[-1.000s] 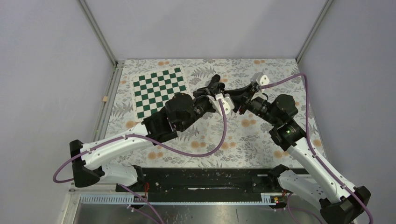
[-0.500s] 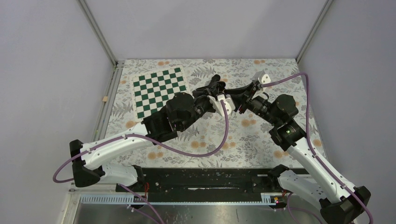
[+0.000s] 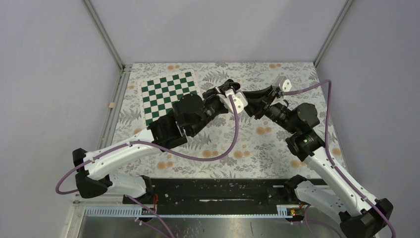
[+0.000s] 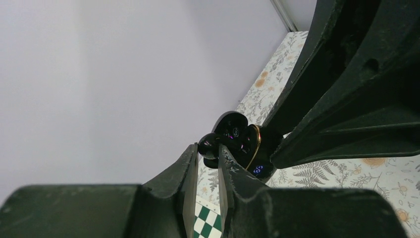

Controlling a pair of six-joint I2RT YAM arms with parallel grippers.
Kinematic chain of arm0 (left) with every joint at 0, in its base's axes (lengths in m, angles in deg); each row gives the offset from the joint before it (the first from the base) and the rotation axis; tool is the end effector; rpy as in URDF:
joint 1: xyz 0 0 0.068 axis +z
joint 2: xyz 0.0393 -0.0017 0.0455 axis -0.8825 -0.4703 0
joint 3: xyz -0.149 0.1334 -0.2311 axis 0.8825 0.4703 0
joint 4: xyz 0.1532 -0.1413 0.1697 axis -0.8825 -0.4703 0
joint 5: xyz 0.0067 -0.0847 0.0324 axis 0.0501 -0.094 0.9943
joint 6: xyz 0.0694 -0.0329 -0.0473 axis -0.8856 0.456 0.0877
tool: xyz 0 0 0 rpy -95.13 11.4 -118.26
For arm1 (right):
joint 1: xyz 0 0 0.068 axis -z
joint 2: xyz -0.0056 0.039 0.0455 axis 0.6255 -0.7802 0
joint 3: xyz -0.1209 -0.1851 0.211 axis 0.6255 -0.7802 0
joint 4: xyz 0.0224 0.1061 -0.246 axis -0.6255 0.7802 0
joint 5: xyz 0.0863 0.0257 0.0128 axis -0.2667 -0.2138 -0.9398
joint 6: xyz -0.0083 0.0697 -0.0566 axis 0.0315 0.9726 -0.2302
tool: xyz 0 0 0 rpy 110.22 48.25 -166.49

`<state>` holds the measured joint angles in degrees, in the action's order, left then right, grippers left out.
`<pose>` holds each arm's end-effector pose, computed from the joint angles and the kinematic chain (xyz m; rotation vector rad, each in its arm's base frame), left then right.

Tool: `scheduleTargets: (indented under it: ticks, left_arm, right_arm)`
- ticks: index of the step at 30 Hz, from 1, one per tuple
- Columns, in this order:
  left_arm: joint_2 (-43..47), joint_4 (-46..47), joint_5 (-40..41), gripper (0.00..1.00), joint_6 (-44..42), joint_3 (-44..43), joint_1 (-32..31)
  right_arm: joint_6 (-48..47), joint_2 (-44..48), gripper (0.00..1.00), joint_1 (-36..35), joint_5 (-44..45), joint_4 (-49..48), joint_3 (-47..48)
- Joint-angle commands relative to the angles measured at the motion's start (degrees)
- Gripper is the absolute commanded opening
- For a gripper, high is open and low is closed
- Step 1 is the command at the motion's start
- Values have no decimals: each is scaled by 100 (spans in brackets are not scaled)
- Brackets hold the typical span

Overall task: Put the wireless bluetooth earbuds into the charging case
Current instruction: Place the earbud in the charging case.

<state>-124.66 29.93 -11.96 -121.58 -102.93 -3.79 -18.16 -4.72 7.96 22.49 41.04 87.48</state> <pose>0.1641 -0.2887 0.4897 1.0075 1.1614 -0.0609 0.1707 0.1415 0.4477 -0.6404 1.0986 0.8281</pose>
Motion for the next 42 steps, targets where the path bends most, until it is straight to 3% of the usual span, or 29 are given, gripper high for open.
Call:
scheduleTargets:
  ticks: [1, 24, 42]
  left_arm:
    - [1, -111, 116, 0, 200, -321, -1]
    - [-33, 36, -325, 0, -486, -225, -115]
    - [-182, 197, -42, 0, -463, -345, -115]
  right_arm:
    - [44, 112, 0, -53, -156, -876, -53]
    - [421, -72, 0, -53, 358, -851, -50]
    - [155, -34, 0, -79, -133, -982, -94]
